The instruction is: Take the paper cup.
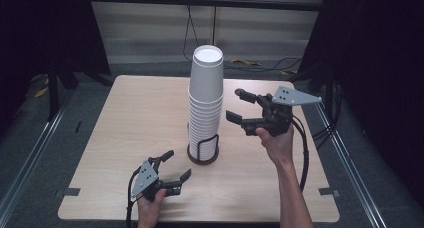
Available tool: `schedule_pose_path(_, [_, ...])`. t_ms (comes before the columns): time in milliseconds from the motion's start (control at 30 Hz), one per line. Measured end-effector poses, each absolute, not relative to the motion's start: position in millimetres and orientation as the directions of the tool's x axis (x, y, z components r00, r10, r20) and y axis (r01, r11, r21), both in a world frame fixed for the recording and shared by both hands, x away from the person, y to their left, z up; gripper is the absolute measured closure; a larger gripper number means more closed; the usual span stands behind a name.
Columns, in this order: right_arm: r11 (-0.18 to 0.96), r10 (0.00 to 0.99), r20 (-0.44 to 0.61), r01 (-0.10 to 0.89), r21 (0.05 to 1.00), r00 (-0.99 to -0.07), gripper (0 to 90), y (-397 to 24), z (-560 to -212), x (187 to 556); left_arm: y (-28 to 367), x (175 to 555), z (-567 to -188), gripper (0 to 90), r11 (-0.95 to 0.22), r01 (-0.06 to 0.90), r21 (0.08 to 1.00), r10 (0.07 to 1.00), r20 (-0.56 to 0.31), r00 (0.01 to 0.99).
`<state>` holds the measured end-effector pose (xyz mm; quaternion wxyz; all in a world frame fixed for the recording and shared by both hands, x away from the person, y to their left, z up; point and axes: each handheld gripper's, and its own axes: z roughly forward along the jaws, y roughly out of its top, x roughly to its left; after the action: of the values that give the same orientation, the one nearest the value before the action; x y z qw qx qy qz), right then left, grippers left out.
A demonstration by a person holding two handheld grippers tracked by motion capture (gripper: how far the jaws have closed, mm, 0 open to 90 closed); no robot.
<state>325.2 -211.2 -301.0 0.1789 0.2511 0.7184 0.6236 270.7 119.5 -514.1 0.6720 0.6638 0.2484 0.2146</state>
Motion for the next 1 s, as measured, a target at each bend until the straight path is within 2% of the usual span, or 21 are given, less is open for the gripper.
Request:
schedule_pose_path(300, [0.13, 0.565, 0.022, 0.115, 0.985, -0.825, 18.5, -197, -272, 337, 120, 271, -514, 15.7, 0.027, 0.04, 0.999, 0.617, -0.048, 0.785])
schedule_pose_path(1000, [0.21, 0.545, 0.001, 0.137, 0.968, -0.839, 13.8, -175, -238, 362, 120, 271, -514, 15.7, 0.029, 0.04, 0.999, 0.616, -0.049, 0.786])
